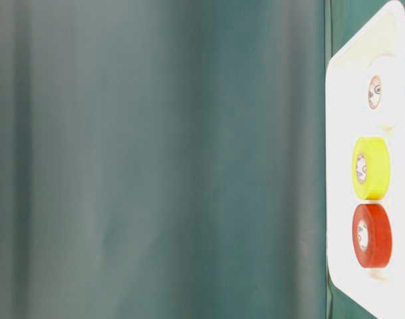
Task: Put the tape into the white case with the right arm.
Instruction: 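Lift the blue roll into the tray below the white roll, release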
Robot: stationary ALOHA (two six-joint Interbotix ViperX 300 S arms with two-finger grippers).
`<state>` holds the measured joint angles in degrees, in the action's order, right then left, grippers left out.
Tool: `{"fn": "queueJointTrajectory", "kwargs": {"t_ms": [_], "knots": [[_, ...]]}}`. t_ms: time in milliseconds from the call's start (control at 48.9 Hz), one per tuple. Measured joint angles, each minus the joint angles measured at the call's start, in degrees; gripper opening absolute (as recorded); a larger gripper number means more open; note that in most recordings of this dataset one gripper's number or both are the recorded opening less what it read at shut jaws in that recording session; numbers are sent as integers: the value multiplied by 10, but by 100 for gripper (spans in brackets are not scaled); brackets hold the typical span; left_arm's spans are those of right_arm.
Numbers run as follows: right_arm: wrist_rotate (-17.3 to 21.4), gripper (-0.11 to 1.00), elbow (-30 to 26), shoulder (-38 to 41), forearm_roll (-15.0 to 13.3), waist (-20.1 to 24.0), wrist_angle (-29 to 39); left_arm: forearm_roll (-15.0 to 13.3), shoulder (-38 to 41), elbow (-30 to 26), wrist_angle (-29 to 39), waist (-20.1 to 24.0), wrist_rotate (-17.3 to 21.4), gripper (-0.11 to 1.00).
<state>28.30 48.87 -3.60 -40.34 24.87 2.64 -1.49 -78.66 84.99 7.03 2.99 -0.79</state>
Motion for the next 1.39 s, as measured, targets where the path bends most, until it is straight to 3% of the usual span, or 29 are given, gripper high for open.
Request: {"fn": "queueJointTrajectory", "kwargs": {"t_ms": [491, 1085, 1392], "knots": [[-3, 3, -25, 6, 0, -116, -1, 0, -1, 0, 0, 0, 0, 1], [-3, 3, -68, 47, 0, -295, -40, 1, -1, 0, 0, 1, 0, 1], [-3, 3, -94, 74, 0, -352, -53, 0, -1, 1, 0, 0, 0, 1]]}}
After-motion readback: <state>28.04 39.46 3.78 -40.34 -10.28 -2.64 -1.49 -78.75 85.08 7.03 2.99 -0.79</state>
